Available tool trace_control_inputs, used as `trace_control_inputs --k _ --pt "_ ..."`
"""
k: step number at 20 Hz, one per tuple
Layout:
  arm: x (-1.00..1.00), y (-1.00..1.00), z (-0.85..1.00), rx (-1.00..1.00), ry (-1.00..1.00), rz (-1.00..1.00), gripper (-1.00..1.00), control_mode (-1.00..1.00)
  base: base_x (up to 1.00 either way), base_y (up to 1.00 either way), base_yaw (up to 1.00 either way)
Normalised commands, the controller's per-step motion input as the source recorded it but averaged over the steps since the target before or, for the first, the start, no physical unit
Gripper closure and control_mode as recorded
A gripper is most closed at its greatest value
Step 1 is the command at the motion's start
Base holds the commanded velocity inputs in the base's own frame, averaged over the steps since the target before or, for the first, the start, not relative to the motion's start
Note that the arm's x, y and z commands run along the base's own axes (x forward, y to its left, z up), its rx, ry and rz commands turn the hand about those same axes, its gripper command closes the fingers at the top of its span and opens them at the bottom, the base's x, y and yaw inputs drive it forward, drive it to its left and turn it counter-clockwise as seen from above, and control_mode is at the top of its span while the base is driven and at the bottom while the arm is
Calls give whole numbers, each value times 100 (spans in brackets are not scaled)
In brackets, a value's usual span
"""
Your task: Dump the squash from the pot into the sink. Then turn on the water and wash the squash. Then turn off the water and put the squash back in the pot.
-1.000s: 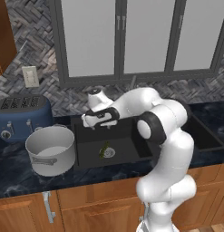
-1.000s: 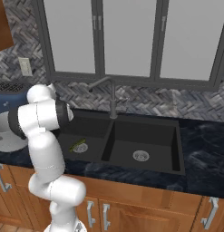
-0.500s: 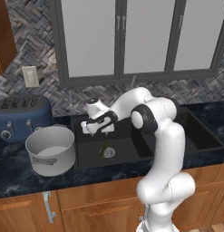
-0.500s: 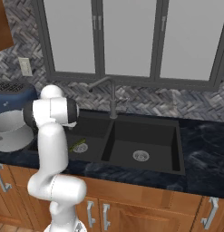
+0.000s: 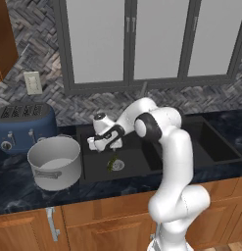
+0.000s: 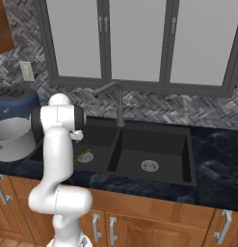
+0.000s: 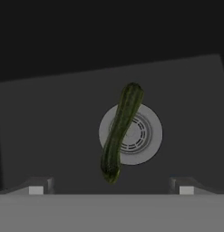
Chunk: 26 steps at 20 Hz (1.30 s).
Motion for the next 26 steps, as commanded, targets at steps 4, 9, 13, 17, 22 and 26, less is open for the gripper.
trace_control_inputs --k 4,9,13,17,22,26 --pt "9 -2 -28 0 0 0 -100 -100 0 0 0" --pt "2 -5 -34 0 0 0 -100 -100 0 0 0" --pt "0 -15 -26 0 0 0 -100 -100 0 0 0" --pt "0 -17 -26 0 0 0 -100 -100 0 0 0" --pt "0 -8 -29 0 0 0 -100 -100 0 0 0" --pt "2 -2 -34 0 0 0 -100 -100 0 0 0"
